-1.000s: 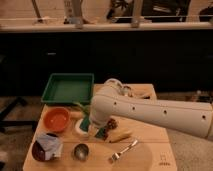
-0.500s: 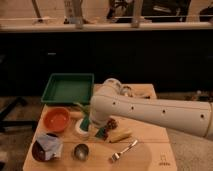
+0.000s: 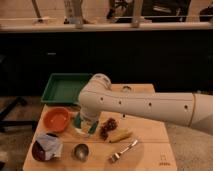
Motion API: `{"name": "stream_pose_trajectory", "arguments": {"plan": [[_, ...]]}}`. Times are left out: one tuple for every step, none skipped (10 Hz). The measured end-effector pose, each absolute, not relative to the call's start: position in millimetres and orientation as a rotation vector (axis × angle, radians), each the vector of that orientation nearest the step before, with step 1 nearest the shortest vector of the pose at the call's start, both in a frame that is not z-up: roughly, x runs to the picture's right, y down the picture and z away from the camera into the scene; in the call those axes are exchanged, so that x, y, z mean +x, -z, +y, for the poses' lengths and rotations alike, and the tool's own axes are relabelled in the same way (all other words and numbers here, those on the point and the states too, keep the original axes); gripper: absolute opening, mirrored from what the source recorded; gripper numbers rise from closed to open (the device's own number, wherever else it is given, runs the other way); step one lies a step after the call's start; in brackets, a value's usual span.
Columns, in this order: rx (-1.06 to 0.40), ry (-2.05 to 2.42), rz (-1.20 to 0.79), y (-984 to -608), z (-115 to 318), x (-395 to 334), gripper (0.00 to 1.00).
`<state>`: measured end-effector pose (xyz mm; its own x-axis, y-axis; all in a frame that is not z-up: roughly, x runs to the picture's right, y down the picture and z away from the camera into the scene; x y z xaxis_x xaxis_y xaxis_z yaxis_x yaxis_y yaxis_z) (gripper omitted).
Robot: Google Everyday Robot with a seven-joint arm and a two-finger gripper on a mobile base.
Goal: Place sponge in paper cup
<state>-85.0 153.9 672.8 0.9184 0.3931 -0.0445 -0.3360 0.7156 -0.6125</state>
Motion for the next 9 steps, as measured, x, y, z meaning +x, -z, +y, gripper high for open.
{"name": "stream_pose_trajectory", "arguments": {"plan": [[-0.661, -0.399, -0.089, -672.9, 152.3, -87.1, 0.0], [-0.665, -0.385, -0.09, -673.7, 151.0, -93.3, 0.0], [-0.669, -0.37, -0.091, -675.3, 151.2, -99.4, 0.0], [-0.675, -0.362, -0.09, -676.9, 152.0, -102.9, 0.0], [-0.682, -0.353, -0.088, -680.1, 153.1, -106.7, 0.0], [-0.689, -0.343, -0.086, -682.6, 154.6, -111.5, 0.0], [-0.694, -0.333, -0.087, -684.8, 155.5, -116.8, 0.0], [-0.699, -0.322, -0.083, -686.8, 156.9, -120.6, 0.0], [-0.703, -0.301, -0.074, -690.2, 158.7, -127.9, 0.0]]}}
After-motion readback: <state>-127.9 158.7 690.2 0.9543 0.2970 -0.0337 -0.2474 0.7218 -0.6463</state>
